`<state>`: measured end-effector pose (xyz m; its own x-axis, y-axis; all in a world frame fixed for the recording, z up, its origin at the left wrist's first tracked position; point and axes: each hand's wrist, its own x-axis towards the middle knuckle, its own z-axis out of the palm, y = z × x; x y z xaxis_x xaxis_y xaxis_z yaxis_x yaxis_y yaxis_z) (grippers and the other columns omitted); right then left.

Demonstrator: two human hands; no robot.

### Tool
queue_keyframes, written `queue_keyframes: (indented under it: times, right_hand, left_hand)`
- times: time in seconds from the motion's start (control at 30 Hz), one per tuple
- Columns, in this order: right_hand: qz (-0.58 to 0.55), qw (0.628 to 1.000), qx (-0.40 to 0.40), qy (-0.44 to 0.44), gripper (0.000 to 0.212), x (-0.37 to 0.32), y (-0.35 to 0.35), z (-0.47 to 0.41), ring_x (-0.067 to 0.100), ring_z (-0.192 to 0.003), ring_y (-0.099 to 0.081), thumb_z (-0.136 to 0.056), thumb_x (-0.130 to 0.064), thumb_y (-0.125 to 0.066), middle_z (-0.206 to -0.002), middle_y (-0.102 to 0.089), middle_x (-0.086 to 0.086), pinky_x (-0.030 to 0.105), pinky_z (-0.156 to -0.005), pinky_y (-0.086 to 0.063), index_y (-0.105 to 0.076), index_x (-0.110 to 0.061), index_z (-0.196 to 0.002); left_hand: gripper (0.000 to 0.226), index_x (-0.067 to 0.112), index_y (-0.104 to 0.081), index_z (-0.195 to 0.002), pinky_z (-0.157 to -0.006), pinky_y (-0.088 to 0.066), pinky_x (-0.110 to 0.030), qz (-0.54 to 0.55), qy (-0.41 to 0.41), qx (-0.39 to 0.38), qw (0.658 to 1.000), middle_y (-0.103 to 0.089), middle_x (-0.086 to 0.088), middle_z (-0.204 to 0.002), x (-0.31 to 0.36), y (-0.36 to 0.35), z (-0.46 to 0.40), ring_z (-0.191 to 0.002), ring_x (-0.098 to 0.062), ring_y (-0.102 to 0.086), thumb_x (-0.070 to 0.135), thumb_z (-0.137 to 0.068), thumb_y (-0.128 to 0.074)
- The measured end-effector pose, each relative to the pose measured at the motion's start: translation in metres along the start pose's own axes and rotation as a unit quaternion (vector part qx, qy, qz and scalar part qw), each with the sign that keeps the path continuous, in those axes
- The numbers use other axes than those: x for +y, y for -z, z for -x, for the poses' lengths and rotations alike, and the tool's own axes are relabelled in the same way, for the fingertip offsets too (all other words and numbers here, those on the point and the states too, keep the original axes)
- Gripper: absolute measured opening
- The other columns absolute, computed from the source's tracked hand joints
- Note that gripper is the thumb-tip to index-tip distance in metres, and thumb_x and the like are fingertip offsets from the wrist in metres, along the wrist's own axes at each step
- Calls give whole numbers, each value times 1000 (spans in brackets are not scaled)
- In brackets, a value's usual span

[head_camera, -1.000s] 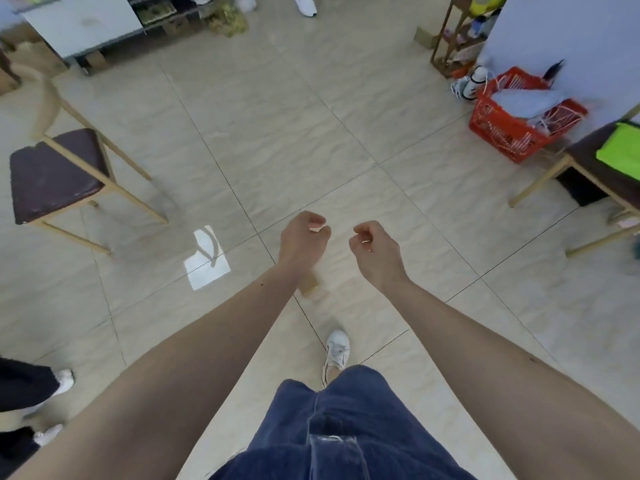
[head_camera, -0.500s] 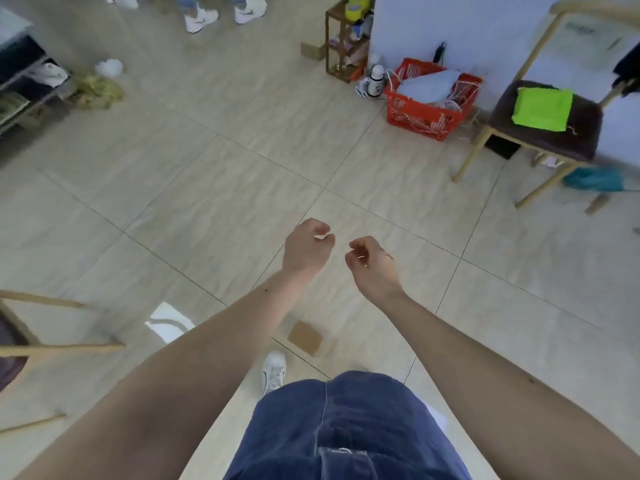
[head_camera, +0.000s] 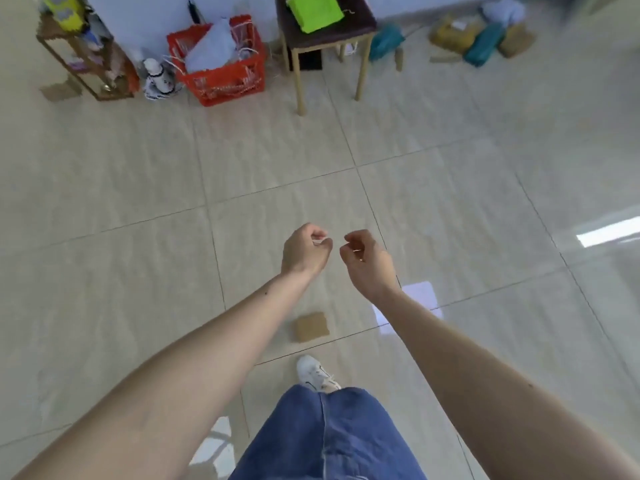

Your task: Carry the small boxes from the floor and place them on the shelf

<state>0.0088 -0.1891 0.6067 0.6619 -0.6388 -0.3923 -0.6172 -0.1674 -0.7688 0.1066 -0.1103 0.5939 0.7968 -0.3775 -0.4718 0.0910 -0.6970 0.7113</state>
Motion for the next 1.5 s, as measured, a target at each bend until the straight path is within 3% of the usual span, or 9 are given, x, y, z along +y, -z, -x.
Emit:
queue_keyframes:
  times: [0.27,0.47,0.6,0.8,0.9,1.13,1.27,1.5]
  right_hand:
    - [-78,982,148,-90,25,49,-3,69,14,-81,-56,-95,-19,-52,-99,-63,-3,26,-74,-43,-58,-13,-119]
    - [-131,953,223,-157,26,69,-33,125,16,-87,-60,-93,-22,-52,-103,-65,-2,31,-76,-49,-58,-17,-118]
    - [-167,925,276,-200,24,71,-61,143,18,-84,-59,-93,-20,-54,-101,-65,0,29,-77,-47,-59,-15,-116]
    - [-227,872,350,-256,23,73,-116,126,18,-87,-60,-92,-16,-57,-97,-66,6,25,-74,-43,-61,-10,-113]
    - [-245,844,380,-288,22,79,-153,106,19,-89,-62,-91,-16,-58,-96,-68,5,28,-78,-47,-63,-11,-112]
    - [-258,808,405,-343,21,139,-230,69,21,-92,-64,-92,-20,-60,-95,-68,3,33,-83,-51,-64,-13,-111]
    - [-268,804,389,-360,21,190,-277,45,20,-91,-62,-92,-18,-59,-94,-66,2,30,-82,-48,-63,-13,-112]
    - [-287,785,380,-396,24,304,-372,-5,22,-100,-63,-91,-24,-59,-109,-68,4,37,-92,-50,-62,-16,-113]
  left_hand:
    - [24,11,-67,-108,-87,-49,-25,-60,-84,-136,985,-70,-1,-107,-20,-38,35,-100,-17,-66,16,-86,-60]
    - [20,12,-67,-106,-82,-49,-25,-101,-138,-205,964,-66,3,-101,-47,-40,66,-95,-17,-64,20,-88,-62]
    - [22,11,-68,-106,-93,-52,-34,-141,-165,-249,944,-69,0,-107,-61,-38,65,-100,-20,-66,21,-87,-63]
    - [21,12,-68,-107,-92,-51,-32,-204,-192,-304,911,-67,2,-100,-82,-27,20,-98,-20,-66,21,-88,-63]
    - [20,14,-68,-106,-90,-50,-29,-245,-201,-323,892,-69,2,-101,-104,-25,-18,-98,-19,-66,23,-89,-62]
    - [23,15,-68,-108,-92,-49,-29,-299,-200,-343,868,-72,-2,-110,-182,-50,-87,-103,-20,-66,24,-88,-62]
    - [25,14,-68,-110,-94,-49,-32,-310,-188,-347,865,-71,-2,-112,-240,-79,-122,-103,-20,-65,24,-88,-61]
    - [33,14,-67,-115,-96,-50,-36,-328,-187,-371,848,-71,-4,-113,-360,-148,-191,-106,-22,-65,29,-86,-69]
